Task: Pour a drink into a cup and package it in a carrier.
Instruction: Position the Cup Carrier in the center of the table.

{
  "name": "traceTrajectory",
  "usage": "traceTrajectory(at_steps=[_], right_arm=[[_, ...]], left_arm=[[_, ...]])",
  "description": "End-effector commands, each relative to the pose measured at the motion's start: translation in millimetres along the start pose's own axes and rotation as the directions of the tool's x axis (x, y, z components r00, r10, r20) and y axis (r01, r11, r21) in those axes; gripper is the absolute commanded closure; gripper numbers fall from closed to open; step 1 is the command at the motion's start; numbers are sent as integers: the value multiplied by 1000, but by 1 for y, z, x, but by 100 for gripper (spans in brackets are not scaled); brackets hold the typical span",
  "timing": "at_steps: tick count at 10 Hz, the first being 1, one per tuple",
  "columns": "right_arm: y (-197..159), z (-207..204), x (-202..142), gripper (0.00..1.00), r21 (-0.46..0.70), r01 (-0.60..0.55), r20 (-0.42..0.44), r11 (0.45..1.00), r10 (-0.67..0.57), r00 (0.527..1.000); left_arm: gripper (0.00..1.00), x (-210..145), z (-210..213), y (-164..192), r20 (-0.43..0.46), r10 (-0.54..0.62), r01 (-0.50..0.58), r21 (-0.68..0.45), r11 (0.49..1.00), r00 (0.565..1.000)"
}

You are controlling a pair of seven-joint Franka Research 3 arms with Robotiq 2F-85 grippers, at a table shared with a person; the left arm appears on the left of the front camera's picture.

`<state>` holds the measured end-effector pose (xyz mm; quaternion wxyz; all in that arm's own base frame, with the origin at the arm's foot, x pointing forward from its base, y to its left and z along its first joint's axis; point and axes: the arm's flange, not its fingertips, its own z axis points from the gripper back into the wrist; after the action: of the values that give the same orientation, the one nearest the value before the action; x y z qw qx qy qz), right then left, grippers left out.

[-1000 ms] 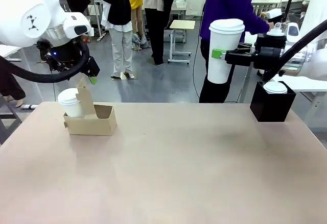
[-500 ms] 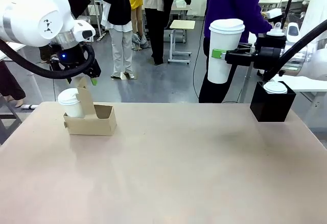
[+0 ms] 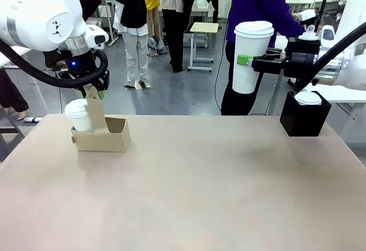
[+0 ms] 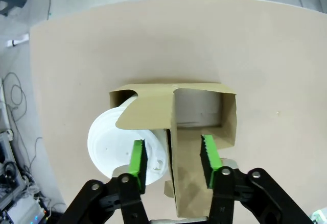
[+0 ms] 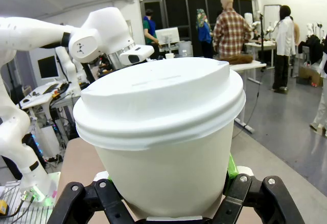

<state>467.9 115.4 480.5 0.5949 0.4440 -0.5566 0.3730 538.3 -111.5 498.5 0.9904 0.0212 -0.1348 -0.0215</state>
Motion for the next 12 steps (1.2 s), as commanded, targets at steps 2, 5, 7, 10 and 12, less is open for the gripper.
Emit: traceTrajectory(at_steps=[2,5,7,10,12], right_arm=[[2,-1,3,20,-3,-15,-2,1000,15,1000],[2,-1,3,20,-3,-15,-2,1000,15,1000],[2,-1,3,20,-3,-15,-2,1000,15,1000],[2,-1,3,20,-3,-15,-2,1000,15,1000],[2,-1,3,20,-3,-15,-2,1000,15,1000]], left_arm=[[100,3,3,-3,-7,23,-23,2,1000,1000],[100,1,3,-2,-5,29,-29,8,1000,1000],[100,2,3,-1,10,66,-66,38,997,998],[100,0,0,0,1,19,-19,1,1000,1000],[98,-5,9,-2,6,26,-26,4,1000,1000]])
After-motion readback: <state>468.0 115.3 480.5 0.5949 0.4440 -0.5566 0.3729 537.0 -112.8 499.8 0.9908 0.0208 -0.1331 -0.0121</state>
